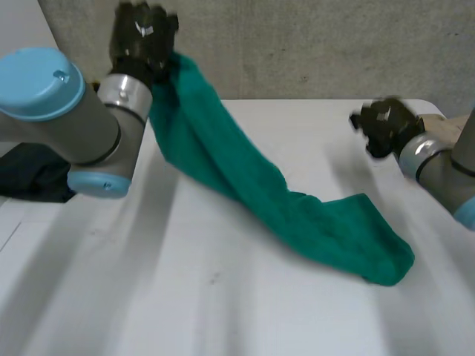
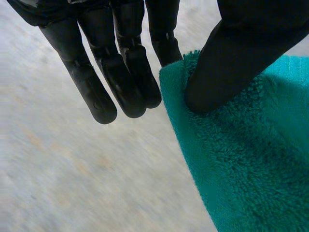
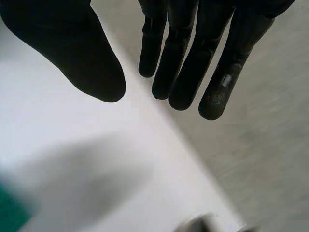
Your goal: Fold the laundry.
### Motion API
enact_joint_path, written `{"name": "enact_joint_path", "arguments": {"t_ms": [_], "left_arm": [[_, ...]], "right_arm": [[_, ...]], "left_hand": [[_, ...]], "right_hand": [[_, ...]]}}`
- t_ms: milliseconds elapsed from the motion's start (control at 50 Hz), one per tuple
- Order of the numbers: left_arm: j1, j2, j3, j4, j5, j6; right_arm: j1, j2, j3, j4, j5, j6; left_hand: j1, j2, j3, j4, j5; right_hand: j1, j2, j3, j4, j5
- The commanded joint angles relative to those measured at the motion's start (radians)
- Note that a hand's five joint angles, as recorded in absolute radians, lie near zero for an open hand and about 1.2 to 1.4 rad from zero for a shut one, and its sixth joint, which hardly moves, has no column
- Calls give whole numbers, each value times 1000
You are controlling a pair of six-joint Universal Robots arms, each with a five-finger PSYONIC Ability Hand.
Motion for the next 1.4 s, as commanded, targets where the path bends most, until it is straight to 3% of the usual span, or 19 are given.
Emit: {"name": "enact_joint_path", "arguments": {"t_ms": [20, 40, 80, 120, 340, 540, 720, 740, 780, 800, 820, 840, 940, 1020, 1060, 1140, 1220, 1400], "left_arm": [[-31, -3, 22, 36, -7, -17], [-37, 9, 3, 36, -7, -20], [-47, 79, -73, 44, -1, -26], [-49, 123, -127, 48, 11, -28], [-69, 351, -331, 47, 113, -31], [-90, 497, -380, 45, 137, -84], [-87, 568, -389, 45, 156, -112], [-86, 569, -389, 45, 156, -112], [-86, 577, -389, 47, 156, -112], [-86, 578, -389, 47, 156, -112], [-83, 578, -389, 48, 156, -112], [-83, 580, -388, 48, 156, -112], [-64, 563, -379, 48, 156, -112], [-40, 528, -339, 53, 148, -110], [-25, 493, -302, 60, 137, -109], [3, 446, -244, 71, 96, -113], [15, 420, -218, 90, 47, -112], [28, 356, -358, 206, 33, -115]], "right_arm": [[0, -45, 4, -96, 2, 152], [1, -48, 16, -73, 2, 161], [5, -48, 27, -50, 2, 163], [11, -43, 32, -14, -1, 166], [5, 65, -36, 130, -111, 221], [15, 162, -77, 250, -346, 385], [72, 219, -77, 273, -386, 413], [75, 225, -79, 274, -386, 413], [80, 236, -79, 277, -387, 412], [80, 239, -79, 277, -387, 412], [81, 240, -86, 268, -381, 412], [80, 240, -92, 267, -384, 415], [78, 219, -184, 248, -312, 418], [77, 144, -260, 179, -157, 439], [77, 87, -273, 85, -86, 479], [71, -26, -243, -112, -22, 562], [64, -160, -145, -227, 8, 588], [46, -323, 119, -255, -4, 536]], "left_hand": [[265, 200, 205, 198, 247], [265, 200, 205, 198, 247], [265, 200, 205, 198, 247], [265, 200, 205, 198, 247], [265, 200, 205, 198, 247], [265, 200, 205, 198, 247], [265, 200, 205, 198, 247], [265, 200, 205, 198, 247], [265, 200, 205, 198, 247], [265, 200, 205, 198, 247], [265, 200, 205, 198, 247], [265, 200, 205, 198, 247], [265, 200, 205, 198, 247], [265, 200, 205, 198, 247], [265, 200, 205, 198, 247], [265, 200, 205, 198, 247], [265, 200, 205, 198, 247], [265, 200, 205, 198, 247]], "right_hand": [[612, 9, -2, -8, 8], [147, -455, -466, -472, -456], [-202, -805, -816, -822, -806], [-393, -996, -1007, -1013, -997], [-393, -996, -1007, -1013, -997], [-393, -996, -1007, -1013, -997], [-393, -996, -1007, -1013, -997], [-351, -953, -965, -971, -955], [-32, -635, -646, -652, -636], [190, -412, -423, -429, -413], [684, 81, 70, 64, 80], [827, 225, 214, 208, 224], [829, 226, 215, 209, 225], [829, 226, 215, 209, 225], [829, 226, 215, 209, 225], [829, 226, 215, 209, 225], [829, 226, 215, 209, 225], [829, 226, 215, 209, 225]]}}
